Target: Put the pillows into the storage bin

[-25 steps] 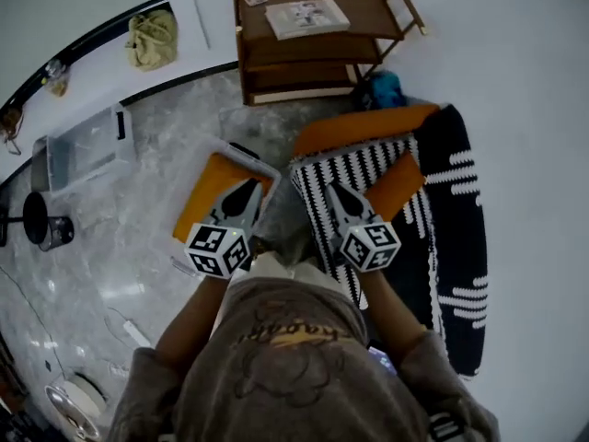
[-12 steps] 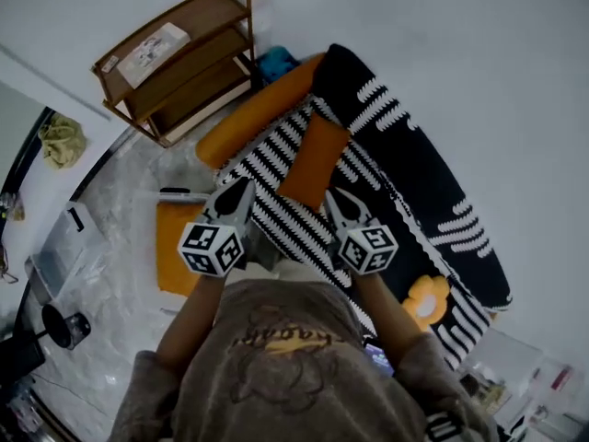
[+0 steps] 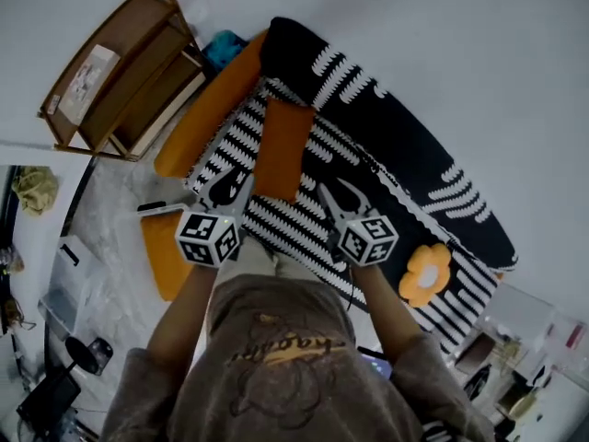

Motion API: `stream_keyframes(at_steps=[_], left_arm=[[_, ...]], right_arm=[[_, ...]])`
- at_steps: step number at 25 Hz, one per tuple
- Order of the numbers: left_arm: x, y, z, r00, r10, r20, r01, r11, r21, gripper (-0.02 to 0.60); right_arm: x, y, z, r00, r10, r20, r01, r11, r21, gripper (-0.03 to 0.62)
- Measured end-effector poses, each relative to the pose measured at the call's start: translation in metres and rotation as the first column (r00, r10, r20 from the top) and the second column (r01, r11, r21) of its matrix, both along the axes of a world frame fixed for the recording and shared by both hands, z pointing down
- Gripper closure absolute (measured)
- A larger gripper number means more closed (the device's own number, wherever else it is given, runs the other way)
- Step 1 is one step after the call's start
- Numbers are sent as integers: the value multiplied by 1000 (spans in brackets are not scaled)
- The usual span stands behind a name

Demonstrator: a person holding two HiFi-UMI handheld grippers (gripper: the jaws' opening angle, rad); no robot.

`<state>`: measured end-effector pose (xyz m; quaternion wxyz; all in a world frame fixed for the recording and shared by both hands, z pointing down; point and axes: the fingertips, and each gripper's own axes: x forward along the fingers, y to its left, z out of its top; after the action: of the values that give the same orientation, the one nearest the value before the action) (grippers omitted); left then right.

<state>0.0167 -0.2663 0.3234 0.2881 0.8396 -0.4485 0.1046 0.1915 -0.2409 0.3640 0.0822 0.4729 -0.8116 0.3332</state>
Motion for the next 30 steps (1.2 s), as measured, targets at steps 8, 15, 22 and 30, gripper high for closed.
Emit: stream_keyframes(at_steps=[8,15,22,30], left_arm=[[22,-47,116,990,135,37,-129,983,-129,391],[21,-65,244,987,158,22,-147,956,-254,352],[38,-71,341,982,187,7,-174,926,-335,295],[44,-60,397,985,162,-61,-173,912,-373,291]], right_arm=[[-2,-35,114,1000,15,-15,-17,991,-132,400],[-2,-41,230,1000,12,2,-11,972,-235,300],[-8,-53,316,999,-28,46,41,950,-311,228],[-29,-44,379,986,-31,162,93,915,-392,215]])
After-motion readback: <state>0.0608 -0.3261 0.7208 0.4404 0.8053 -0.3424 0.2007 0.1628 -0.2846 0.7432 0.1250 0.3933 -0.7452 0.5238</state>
